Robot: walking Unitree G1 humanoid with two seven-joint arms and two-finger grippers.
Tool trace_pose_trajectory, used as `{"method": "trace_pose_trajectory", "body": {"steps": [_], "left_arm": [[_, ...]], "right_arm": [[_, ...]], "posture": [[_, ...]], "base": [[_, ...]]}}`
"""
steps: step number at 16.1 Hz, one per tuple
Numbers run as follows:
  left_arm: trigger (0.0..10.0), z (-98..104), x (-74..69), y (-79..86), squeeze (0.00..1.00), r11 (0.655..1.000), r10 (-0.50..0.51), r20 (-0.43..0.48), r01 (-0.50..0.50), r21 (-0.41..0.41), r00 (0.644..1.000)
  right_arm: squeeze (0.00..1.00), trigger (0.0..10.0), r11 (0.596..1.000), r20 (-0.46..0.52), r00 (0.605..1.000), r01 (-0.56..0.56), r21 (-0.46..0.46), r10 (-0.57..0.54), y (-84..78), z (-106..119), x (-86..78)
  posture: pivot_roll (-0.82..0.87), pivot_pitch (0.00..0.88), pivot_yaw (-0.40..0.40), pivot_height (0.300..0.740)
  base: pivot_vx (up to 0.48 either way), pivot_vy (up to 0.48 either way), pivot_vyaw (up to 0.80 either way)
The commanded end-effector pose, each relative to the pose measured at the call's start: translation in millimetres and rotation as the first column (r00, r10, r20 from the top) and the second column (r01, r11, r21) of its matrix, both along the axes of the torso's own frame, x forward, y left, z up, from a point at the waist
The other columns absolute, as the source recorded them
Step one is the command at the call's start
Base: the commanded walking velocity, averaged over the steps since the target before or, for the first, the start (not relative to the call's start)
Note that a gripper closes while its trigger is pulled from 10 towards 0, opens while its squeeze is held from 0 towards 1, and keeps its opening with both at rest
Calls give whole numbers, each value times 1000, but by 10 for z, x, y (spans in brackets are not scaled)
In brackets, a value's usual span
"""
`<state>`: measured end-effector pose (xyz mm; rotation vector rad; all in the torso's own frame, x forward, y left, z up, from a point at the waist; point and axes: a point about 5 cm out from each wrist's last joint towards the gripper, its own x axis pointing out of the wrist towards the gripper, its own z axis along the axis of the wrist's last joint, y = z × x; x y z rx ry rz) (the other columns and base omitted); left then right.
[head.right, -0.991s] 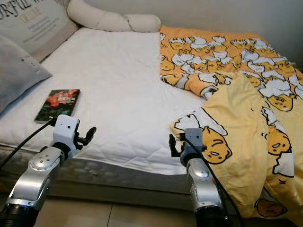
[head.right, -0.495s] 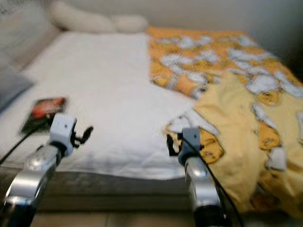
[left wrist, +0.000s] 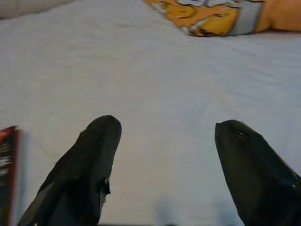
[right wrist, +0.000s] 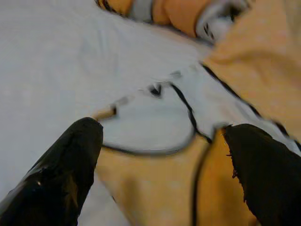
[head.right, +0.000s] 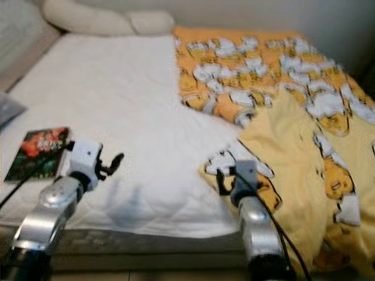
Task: Clean up the room
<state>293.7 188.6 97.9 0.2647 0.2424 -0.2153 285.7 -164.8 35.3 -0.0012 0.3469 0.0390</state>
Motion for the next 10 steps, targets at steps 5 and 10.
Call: {"method": "trace_pose_trajectory", "body": {"steps": [5, 10], "left_arm": [[10000, -42, -68, -7, 0, 997, -73, -32, 74, 33, 997], [10000, -28, -154, -90, 0, 980, -196, -59, 199, 33, 979]], "right_arm": [[1000, 10000, 995, 21, 999, -50, 89, 48, 150, 29, -7], [1000, 10000, 996, 54, 995, -86, -33, 87, 112, 72, 115]], "posture": [[22, 0, -23, 740], [38, 0, -36, 740]], "base": [[0, 0, 0], [0, 0, 0]]}}
